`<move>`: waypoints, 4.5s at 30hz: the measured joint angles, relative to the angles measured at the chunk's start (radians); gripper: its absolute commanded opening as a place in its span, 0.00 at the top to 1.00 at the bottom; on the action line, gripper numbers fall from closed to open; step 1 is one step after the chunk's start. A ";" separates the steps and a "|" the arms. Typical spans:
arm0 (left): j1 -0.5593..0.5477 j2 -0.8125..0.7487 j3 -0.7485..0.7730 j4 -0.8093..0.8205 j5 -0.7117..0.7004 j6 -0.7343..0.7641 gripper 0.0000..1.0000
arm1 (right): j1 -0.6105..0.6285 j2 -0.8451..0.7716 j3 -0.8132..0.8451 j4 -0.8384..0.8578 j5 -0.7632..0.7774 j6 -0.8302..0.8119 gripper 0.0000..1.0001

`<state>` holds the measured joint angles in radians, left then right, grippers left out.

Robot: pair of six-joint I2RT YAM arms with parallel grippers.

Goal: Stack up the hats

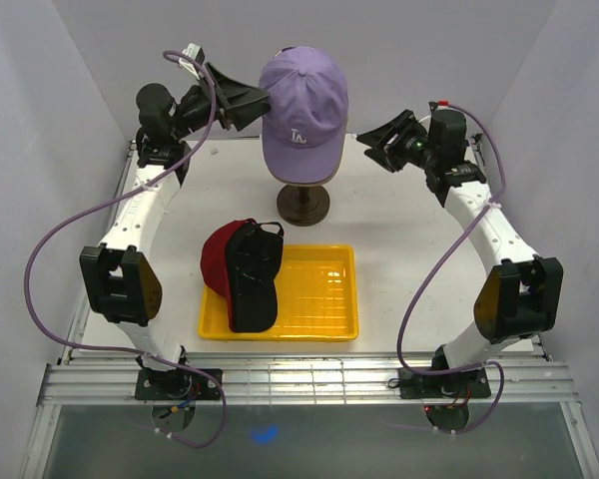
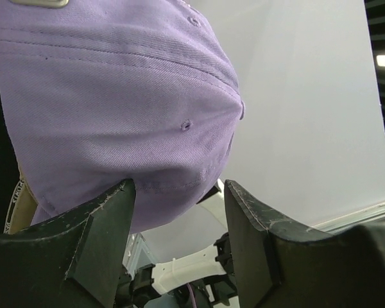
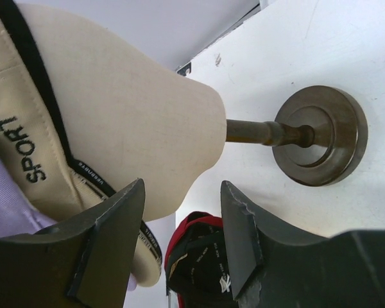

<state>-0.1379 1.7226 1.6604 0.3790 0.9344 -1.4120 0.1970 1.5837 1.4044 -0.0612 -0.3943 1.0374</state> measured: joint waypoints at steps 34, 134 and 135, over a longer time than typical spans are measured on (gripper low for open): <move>0.106 -0.641 -0.386 -0.793 -0.444 0.444 0.36 | 0.896 -0.607 -0.460 -0.262 0.516 -0.218 0.50; 0.106 -0.774 -0.579 -1.003 -0.535 0.569 0.42 | 1.058 0.071 0.236 -0.821 0.552 -0.397 0.92; 0.106 -0.771 -0.572 -1.003 -0.533 0.568 0.41 | 1.053 0.066 0.237 -0.829 0.542 -0.404 0.92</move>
<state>-0.0319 0.9520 1.0882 -0.6243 0.4015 -0.8444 1.2503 1.6493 1.6413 -0.8902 0.1478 0.6331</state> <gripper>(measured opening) 0.581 0.100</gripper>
